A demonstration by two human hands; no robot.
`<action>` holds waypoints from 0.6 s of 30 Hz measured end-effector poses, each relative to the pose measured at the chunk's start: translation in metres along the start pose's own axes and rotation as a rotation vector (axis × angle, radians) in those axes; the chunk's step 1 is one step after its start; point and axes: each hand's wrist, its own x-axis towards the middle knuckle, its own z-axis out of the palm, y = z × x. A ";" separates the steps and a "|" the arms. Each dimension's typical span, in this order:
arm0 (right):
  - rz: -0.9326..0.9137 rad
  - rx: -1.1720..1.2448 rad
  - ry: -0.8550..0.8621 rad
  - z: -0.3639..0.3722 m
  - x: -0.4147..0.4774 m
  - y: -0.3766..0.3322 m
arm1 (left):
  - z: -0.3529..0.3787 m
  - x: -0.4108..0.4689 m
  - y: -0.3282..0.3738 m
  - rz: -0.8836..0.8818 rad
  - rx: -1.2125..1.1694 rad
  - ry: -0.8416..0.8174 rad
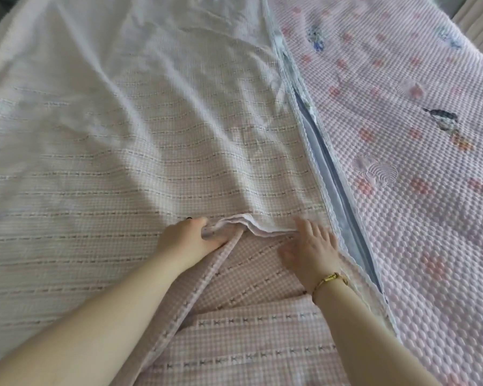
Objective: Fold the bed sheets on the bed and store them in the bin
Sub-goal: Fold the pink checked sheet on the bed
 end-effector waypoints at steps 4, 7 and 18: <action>0.002 0.146 -0.047 -0.008 0.023 -0.016 | -0.020 -0.012 -0.031 -0.031 -0.168 -0.238; 0.060 0.402 -0.021 -0.005 0.031 -0.004 | -0.030 -0.026 -0.060 -0.096 -0.115 -0.315; 0.024 0.634 0.082 -0.019 0.036 -0.004 | -0.105 -0.016 -0.060 -0.131 -0.339 0.610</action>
